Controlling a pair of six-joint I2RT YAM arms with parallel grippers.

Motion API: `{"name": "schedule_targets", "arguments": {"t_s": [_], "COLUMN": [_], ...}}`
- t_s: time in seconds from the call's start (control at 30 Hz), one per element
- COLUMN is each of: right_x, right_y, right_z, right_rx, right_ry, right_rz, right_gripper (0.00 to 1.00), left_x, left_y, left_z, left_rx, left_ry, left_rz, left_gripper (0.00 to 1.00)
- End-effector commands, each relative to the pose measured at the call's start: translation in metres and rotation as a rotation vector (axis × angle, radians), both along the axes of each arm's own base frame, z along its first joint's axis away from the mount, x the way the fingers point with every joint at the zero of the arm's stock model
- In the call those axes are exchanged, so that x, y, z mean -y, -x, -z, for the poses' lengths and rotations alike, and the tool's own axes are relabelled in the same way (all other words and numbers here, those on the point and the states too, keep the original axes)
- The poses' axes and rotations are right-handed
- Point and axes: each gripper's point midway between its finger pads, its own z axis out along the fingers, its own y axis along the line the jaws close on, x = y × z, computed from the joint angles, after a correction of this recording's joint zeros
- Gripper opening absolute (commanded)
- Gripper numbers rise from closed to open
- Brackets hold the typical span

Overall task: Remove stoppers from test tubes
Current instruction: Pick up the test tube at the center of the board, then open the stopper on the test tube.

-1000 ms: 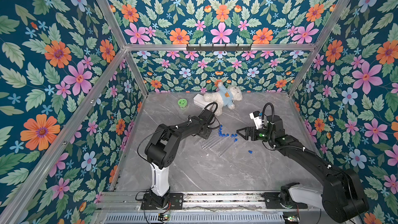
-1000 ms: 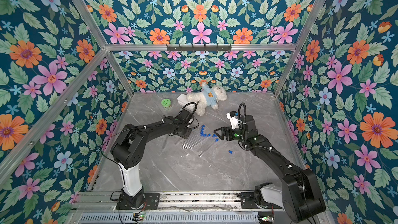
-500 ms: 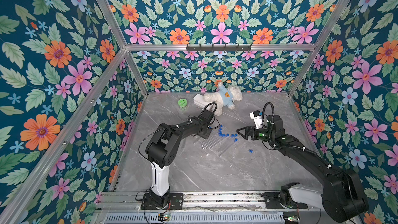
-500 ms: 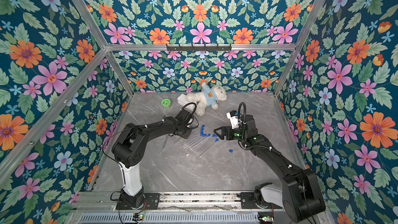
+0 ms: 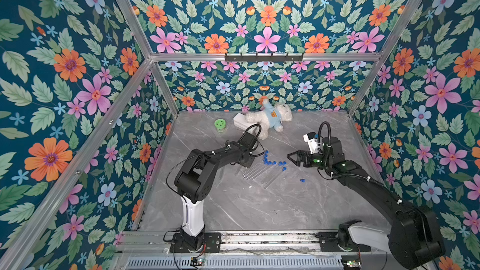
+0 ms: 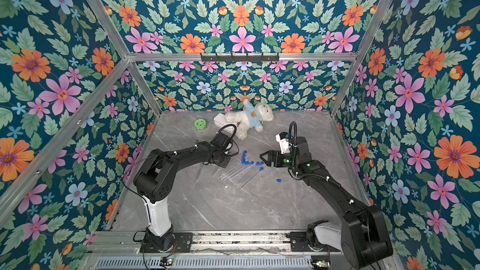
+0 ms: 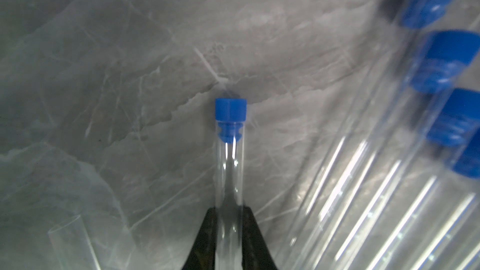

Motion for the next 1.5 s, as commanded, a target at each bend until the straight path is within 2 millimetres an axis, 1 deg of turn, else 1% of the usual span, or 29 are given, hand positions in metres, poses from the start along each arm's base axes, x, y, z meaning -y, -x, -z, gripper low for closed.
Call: {"name": "schedule_targets", "arguments": {"t_s": [0.0, 0.07, 0.13, 0.23, 0.27, 0.37, 0.43, 0.53, 0.63, 0.77, 0.87, 0.93, 1.07, 1.27, 1.47], "right_x": [0.004, 0.003, 0.001, -0.004, -0.006, -0.017, -0.025, -0.033, -0.040, -0.049, -0.055, -0.058, -0.061, -0.066, -0.067], "right_y": [0.000, 0.001, 0.002, 0.007, 0.009, 0.015, 0.020, 0.022, 0.023, 0.026, 0.030, 0.031, 0.035, 0.038, 0.039], "right_z": [0.006, 0.008, 0.010, 0.010, 0.009, 0.003, 0.000, 0.004, 0.011, 0.012, 0.012, 0.012, 0.017, 0.026, 0.028], "right_rx": [-0.040, -0.057, -0.075, -0.093, -0.093, -0.101, -0.115, -0.163, -0.217, -0.250, -0.269, -0.275, -0.298, -0.333, -0.341], "right_ry": [0.015, 0.003, -0.016, -0.032, -0.042, -0.101, -0.146, -0.191, -0.237, -0.295, -0.312, -0.325, -0.318, -0.313, -0.311], "right_rz": [0.019, 0.005, -0.016, -0.055, -0.069, -0.142, -0.196, -0.244, -0.284, -0.324, -0.351, -0.364, -0.372, -0.383, -0.387], "right_gripper": [0.92, 0.92, 0.91, 0.91, 0.91, 0.91, 0.91, 0.90, 0.87, 0.86, 0.85, 0.84, 0.83, 0.76, 0.68], "left_x": [-0.009, -0.010, -0.004, 0.010, 0.014, 0.030, 0.042, 0.052, 0.065, 0.080, 0.088, 0.089, 0.096, 0.107, 0.114], "left_y": [0.005, 0.005, 0.008, 0.020, 0.026, 0.051, 0.071, 0.094, 0.111, 0.128, 0.136, 0.137, 0.140, 0.145, 0.148], "left_z": [-0.009, -0.021, -0.038, -0.060, -0.065, -0.072, -0.076, -0.079, -0.088, -0.098, -0.101, -0.101, -0.103, -0.105, -0.103], "left_rx": [-0.002, 0.028, 0.079, 0.143, 0.151, 0.168, 0.164, 0.152, 0.172, 0.187, 0.192, 0.193, 0.200, 0.206, 0.205], "left_ry": [-0.037, -0.035, -0.012, 0.024, 0.030, 0.036, 0.059, 0.094, 0.156, 0.215, 0.242, 0.238, 0.255, 0.274, 0.287], "left_rz": [0.012, 0.026, 0.057, 0.122, 0.144, 0.232, 0.300, 0.364, 0.425, 0.499, 0.535, 0.544, 0.567, 0.602, 0.618], "left_gripper": [0.11, 0.10, 0.07, 0.06, 0.06, 0.06, 0.07, 0.07, 0.08, 0.09, 0.09, 0.09, 0.08, 0.08, 0.08]}}
